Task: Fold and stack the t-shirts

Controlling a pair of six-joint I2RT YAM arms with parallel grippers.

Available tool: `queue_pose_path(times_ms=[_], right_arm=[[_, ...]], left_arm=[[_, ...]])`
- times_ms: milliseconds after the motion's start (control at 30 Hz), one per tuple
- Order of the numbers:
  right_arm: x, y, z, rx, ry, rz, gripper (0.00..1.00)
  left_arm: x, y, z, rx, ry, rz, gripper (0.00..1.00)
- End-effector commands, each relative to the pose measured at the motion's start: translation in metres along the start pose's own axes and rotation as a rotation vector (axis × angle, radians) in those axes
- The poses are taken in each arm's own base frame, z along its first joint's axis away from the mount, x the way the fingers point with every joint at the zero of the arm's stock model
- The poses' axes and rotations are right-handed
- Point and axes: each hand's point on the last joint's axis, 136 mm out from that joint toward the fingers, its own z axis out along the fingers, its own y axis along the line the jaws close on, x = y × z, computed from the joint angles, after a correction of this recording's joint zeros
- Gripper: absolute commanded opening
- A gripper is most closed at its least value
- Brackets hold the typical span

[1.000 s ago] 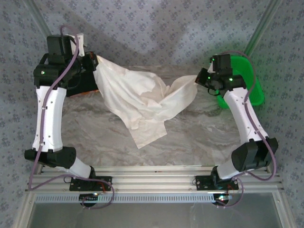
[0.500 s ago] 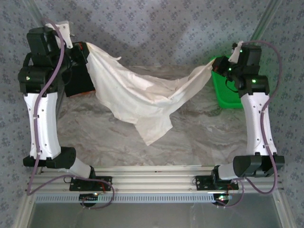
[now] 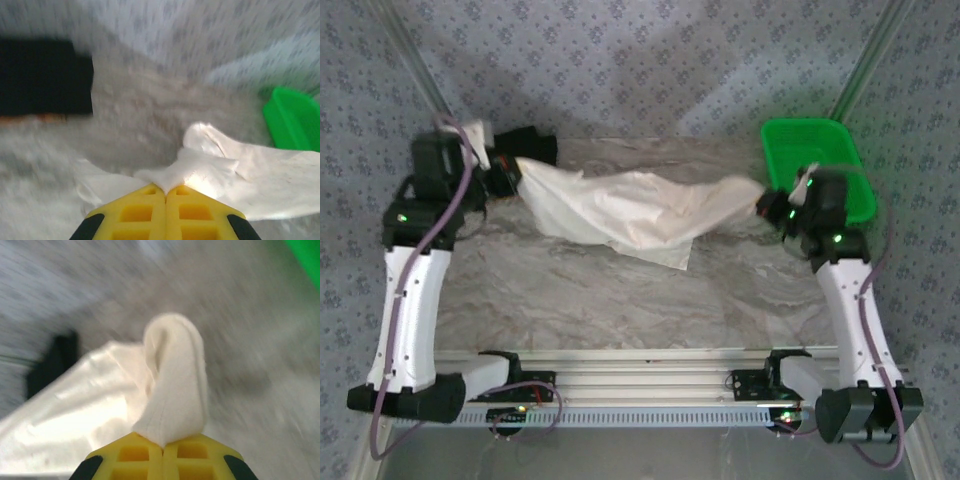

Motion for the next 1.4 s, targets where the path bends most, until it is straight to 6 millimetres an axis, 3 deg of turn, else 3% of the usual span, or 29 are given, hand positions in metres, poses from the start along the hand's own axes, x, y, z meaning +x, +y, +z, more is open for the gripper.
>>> queue_pose_path(times_ms=[0,100,167,233,367,433,533,667,733,1033,1233,1367], right_arm=[[0.066,-0.064,0.013,0.189,0.131,0.139,0.00],[0.107,-0.092,0.026,0.249,0.235,0.155,0.02],[0.119,-0.102,0.030,0.285,0.282,0.158,0.12],[0.122,-0.105,0.035,0.308,0.315,0.147,0.33],[0.100,-0.091,0.038,0.318,0.317,0.088,0.54],[0.083,-0.075,0.039,0.301,0.292,0.044,0.59],[0.058,-0.035,0.047,0.224,0.294,0.017,0.62],[0.037,0.028,0.064,0.071,0.317,-0.036,0.62],[0.035,0.042,0.081,0.057,0.350,-0.101,0.62],[0.043,0.019,0.180,0.133,0.534,-0.257,0.48],[0.048,0.004,0.215,0.184,0.592,-0.367,0.42],[0.055,0.002,0.229,0.168,0.608,-0.411,0.43]], left_arm=[[0.065,0.015,0.023,-0.031,0.125,-0.111,0.00],[0.129,0.040,0.037,-0.093,0.245,-0.186,0.00],[0.161,0.054,0.041,-0.126,0.299,-0.229,0.00],[0.181,0.065,0.042,-0.157,0.328,-0.248,0.00],[0.199,0.074,0.044,-0.179,0.362,-0.249,0.00],[0.201,0.073,0.046,-0.170,0.363,-0.250,0.00],[0.199,0.070,0.047,-0.149,0.348,-0.242,0.00],[0.200,0.071,0.047,-0.144,0.347,-0.229,0.00],[0.201,0.070,0.048,-0.135,0.348,-0.227,0.00],[0.189,0.062,0.043,-0.107,0.334,-0.176,0.00],[0.182,0.059,0.038,-0.101,0.323,-0.156,0.00],[0.180,0.059,0.036,-0.105,0.317,-0.152,0.00]])
